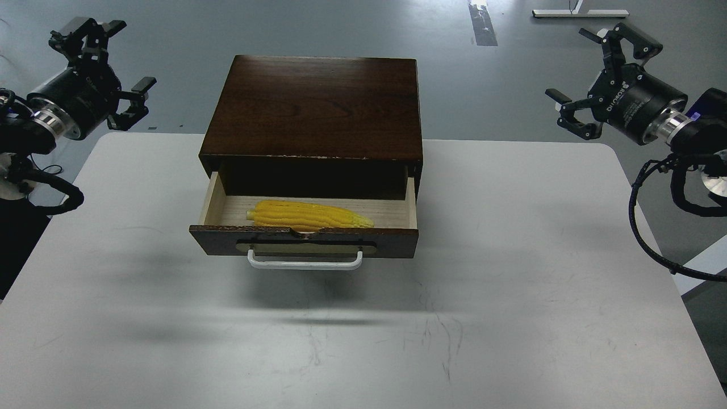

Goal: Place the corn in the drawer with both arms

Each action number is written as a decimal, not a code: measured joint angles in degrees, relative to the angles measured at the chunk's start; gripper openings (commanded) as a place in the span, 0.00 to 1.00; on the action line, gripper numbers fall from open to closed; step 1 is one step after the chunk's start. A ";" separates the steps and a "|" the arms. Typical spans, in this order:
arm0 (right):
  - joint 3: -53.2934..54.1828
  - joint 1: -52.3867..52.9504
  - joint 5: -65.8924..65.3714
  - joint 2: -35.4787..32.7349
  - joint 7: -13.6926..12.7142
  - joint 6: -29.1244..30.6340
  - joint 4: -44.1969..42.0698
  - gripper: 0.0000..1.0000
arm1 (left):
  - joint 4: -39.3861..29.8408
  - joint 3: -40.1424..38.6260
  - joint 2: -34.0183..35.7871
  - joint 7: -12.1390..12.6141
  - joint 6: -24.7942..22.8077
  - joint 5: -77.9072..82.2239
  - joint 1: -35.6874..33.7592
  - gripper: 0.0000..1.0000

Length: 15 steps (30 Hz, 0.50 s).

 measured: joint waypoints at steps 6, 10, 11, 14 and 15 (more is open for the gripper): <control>0.23 -0.08 -0.07 0.56 0.42 -0.31 -0.24 1.00 | -0.01 -0.03 -0.07 -0.03 -0.01 -0.89 1.05 0.98; 0.66 -0.11 -0.08 0.95 0.43 -2.30 -0.20 1.00 | -0.07 -0.03 -0.50 0.56 0.09 -1.28 2.24 0.98; 0.99 -0.13 -0.08 0.99 0.43 -2.81 -0.16 1.00 | -0.07 -0.03 -0.72 0.79 0.20 -1.32 2.44 0.98; 1.97 -0.25 -0.07 1.06 0.30 -3.74 0.04 1.00 | -0.06 -0.03 -1.31 1.12 0.35 -1.38 2.89 0.98; 2.10 -0.30 -0.07 1.06 0.14 -3.85 0.15 1.00 | -0.04 -0.03 -1.45 1.15 0.37 -1.39 3.02 0.98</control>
